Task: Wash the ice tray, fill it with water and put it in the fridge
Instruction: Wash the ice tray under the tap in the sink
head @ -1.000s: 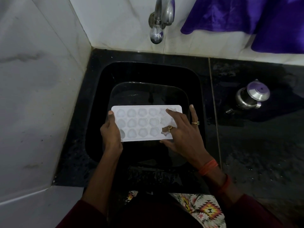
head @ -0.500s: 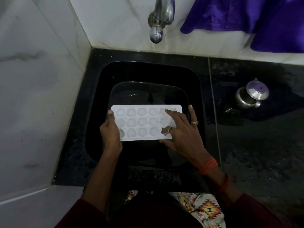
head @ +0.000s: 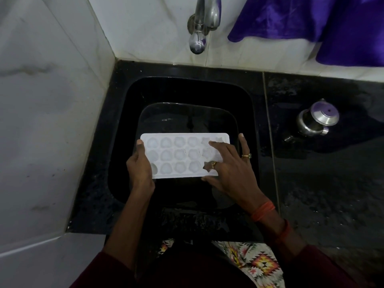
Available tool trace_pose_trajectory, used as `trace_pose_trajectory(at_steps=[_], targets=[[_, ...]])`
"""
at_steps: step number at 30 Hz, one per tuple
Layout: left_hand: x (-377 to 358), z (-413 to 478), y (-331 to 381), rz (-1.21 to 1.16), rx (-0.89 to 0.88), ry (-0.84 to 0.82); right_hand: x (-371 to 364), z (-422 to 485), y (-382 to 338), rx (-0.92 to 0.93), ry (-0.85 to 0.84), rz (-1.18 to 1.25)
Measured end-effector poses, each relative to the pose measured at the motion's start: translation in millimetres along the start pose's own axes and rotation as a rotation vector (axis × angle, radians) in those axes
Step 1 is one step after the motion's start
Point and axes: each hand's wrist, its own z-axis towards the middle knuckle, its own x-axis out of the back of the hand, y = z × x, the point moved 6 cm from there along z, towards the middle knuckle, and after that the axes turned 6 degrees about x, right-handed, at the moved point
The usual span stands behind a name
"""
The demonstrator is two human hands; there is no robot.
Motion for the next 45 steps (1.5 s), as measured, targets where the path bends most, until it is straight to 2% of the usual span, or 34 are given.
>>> trace_pose_trajectory(at_steps=[4, 10, 17, 25, 32, 40, 45], targets=[[0.4, -1.5, -0.8, -0.014, 0.013, -0.005, 7.3, 0.2, 1.7, -0.027, 0.068, 0.032], [0.8, -2.6, 0.6, -0.039, 0.019, -0.014, 2.2, -3.0, 0.8, -0.032, 0.036, -0.014], [2.1, -3.5, 1.9, -0.044, 0.012, -0.008, 13.5, -5.2, 0.7, -0.033, 0.163, 0.022], [2.2, -2.1, 1.6, -0.042, 0.001, -0.011, 5.2, -8.1, 2.4, -0.063, 0.016, -0.011], [2.7, -1.6, -2.0, -0.041, -0.002, -0.012, 12.0, -10.4, 2.5, -0.052, 0.073, -0.012], [2.4, 0.6, -2.9, -0.04, -0.01, -0.021, 1.5, -12.8, 3.6, -0.064, -0.056, -0.021], [2.0, -0.6, -5.6, -0.038, -0.01, -0.016, 10.7, -12.5, 2.9, -0.075, 0.024, -0.003]])
